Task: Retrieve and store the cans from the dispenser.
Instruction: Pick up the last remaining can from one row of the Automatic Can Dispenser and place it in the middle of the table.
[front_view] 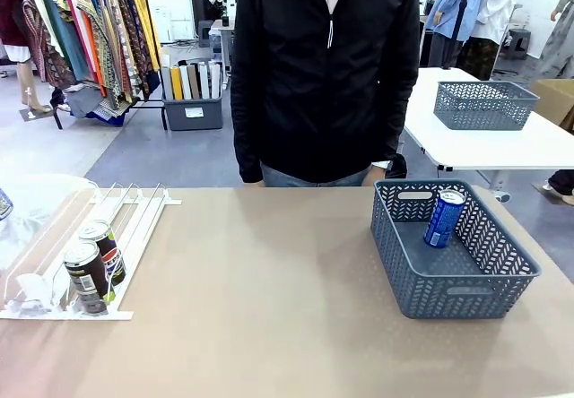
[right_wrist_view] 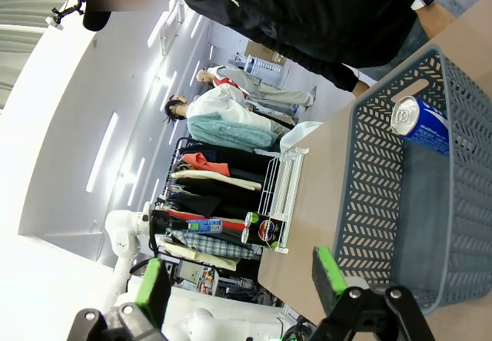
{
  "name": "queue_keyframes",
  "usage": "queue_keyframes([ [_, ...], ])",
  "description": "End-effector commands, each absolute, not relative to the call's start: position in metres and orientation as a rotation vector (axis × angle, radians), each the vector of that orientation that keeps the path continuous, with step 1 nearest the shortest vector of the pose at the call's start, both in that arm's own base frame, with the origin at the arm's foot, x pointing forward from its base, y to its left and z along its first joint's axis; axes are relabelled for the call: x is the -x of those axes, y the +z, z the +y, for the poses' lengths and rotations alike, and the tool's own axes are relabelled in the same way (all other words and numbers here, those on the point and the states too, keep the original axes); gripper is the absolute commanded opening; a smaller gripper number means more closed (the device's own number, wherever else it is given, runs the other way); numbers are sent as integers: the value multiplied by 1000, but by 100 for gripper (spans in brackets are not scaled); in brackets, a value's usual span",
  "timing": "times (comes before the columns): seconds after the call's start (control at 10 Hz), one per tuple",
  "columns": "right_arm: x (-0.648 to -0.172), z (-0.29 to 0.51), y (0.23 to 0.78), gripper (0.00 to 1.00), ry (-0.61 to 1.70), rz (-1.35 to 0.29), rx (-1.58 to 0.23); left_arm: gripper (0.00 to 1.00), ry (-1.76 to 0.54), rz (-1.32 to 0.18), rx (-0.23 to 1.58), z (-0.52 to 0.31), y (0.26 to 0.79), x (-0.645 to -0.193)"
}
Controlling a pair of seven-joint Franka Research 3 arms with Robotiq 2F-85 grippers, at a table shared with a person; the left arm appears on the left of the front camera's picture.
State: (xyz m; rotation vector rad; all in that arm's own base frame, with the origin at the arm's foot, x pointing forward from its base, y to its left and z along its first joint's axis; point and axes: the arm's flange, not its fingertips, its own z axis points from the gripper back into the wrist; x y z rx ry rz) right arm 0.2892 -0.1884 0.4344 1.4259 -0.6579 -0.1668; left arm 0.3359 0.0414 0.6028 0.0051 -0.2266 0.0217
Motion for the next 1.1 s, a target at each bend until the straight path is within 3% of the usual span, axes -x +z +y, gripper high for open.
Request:
queue_keyframes([
  [0.0,-289,-189,439,100,-160,-659,-1430,0,16,-228,-13,37,609,-336],
  [0.4,-289,-189,439,100,-160,-659,-1430,0,15,-221,-3,40,600,-337],
  [0.5,-289,-189,439,100,-160,-659,-1430,0,42,-246,78,28,598,-344],
  [0.6,-289,-189,439,100,-160,-659,-1430,0,-14,-259,192,1,600,-360],
  [1.0,-289,-189,439,100,-160,-659,-1430,0,-229,-194,291,-189,587,-447],
])
